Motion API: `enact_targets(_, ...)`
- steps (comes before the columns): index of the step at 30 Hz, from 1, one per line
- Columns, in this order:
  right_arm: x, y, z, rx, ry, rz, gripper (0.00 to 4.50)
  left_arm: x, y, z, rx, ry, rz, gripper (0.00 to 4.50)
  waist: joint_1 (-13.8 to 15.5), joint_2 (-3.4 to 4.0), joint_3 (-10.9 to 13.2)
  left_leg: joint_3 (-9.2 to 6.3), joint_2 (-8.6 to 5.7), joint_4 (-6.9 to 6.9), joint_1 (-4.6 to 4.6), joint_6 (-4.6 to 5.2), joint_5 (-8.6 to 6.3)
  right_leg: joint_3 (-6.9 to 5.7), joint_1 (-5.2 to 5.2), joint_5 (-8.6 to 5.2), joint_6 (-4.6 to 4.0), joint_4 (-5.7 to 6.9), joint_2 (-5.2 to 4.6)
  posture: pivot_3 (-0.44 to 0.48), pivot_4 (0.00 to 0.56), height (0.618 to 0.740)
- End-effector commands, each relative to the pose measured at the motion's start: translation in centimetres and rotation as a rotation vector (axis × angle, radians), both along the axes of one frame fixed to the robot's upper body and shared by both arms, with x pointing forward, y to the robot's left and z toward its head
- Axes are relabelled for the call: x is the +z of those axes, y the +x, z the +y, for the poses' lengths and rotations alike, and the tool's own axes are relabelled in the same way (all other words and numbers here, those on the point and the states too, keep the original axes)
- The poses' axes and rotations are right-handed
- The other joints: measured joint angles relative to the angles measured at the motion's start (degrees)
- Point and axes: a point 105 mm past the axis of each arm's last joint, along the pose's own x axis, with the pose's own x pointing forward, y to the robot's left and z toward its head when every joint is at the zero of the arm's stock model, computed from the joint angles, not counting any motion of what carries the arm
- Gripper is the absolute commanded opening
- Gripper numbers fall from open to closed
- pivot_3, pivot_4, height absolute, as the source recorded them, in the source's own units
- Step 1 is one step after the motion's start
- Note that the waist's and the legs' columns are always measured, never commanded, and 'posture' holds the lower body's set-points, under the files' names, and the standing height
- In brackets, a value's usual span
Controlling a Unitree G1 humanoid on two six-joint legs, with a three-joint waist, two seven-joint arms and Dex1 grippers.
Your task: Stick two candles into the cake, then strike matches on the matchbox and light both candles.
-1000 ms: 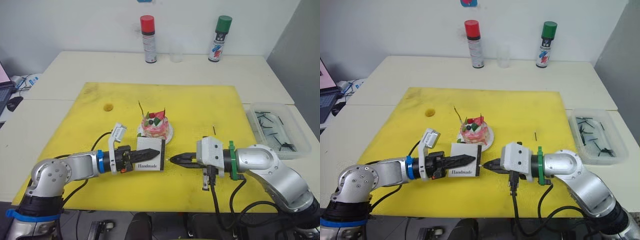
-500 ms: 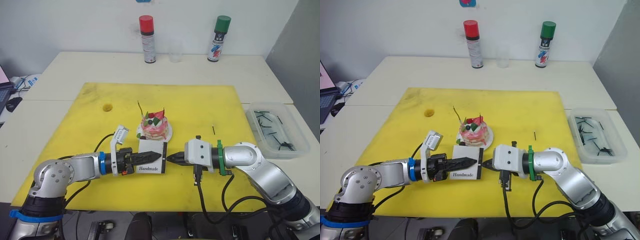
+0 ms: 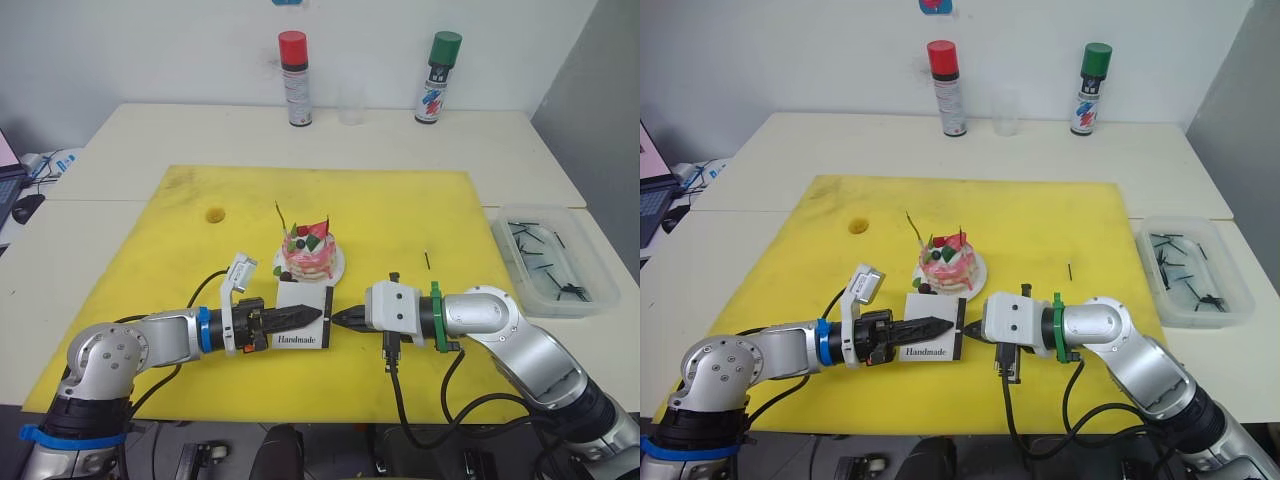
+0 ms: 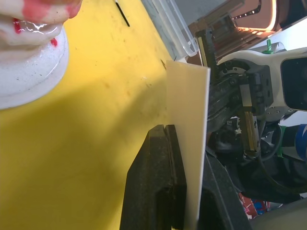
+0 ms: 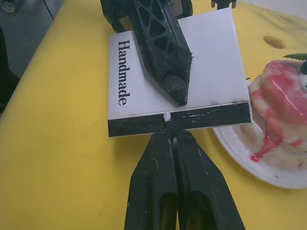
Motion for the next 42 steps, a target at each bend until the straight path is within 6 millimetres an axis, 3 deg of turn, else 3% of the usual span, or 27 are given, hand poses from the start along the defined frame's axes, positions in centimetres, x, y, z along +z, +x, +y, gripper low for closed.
enact_targets(1, 0.9, 0.0, 0.0, 0.003, 0.015, -0.021, 0.02, 1.3, 0.2, -0.1, 0.008, -0.004, -0.083, 0.00, 0.0, 0.00, 0.0, 0.00, 0.00, 0.00, 0.00, 0.00, 0.00, 0.00, 0.00, 0.00, 0.00, 0.00, 0.00, 0.000, 0.150, 0.740)
enact_targets(22, -0.2, 0.6, 1.0, 0.009, -0.043, -0.035, 0.02, 1.8, -0.4, -0.9, 0.002, -0.053, -0.084, 0.00, 0.0, 0.00, 0.0, 0.00, 0.00, 0.00, 0.00, 0.00, 0.00, 0.00, 0.00, 0.00, 0.00, 0.00, 0.00, 0.000, 0.150, 0.740)
enact_targets(26, -0.5, -0.3, 1.2, 0.101, -0.088, -0.081, 0.02, 3.2, 0.5, -0.7, 0.017, -0.065, -0.137, 0.00, 0.0, 0.00, 0.0, 0.00, 0.00, 0.00, 0.00, 0.00, 0.00, 0.00, 0.00, 0.00, 0.00, -0.01, 0.00, 0.000, 0.150, 0.740)
enact_targets(30, -0.8, -1.5, 0.6, 0.189, -0.134, -0.099, 0.02, 6.3, 2.4, 0.0, 0.048, -0.077, -0.240, 0.00, 0.6, -0.03, 0.0, -0.05, 0.00, 0.01, -0.01, 0.00, 0.00, -0.07, 0.01, 0.00, 0.01, 0.00, 0.00, 0.000, 0.150, 0.740)
enact_targets(36, 1.4, -1.1, -0.8, 0.167, -0.114, -0.110, 0.02, 9.6, 3.0, 2.5, 0.095, -0.027, -0.343, 0.00, -0.2, -0.04, 0.0, -0.01, 0.01, -0.02, 0.01, 0.00, 0.00, -0.01, 0.00, 0.00, 0.00, 0.00, 0.01, 0.000, 0.150, 0.740)
enact_targets(42, 3.5, 0.2, -1.5, 0.064, -0.050, -0.096, 0.02, 7.2, 1.5, 2.5, 0.077, 0.062, -0.310, 0.00, -0.3, -0.04, 0.0, 0.00, 0.00, -0.02, -0.01, -0.01, 0.00, -0.01, 0.00, -0.01, -0.01, -0.02, -0.03, 0.000, 0.150, 0.740)
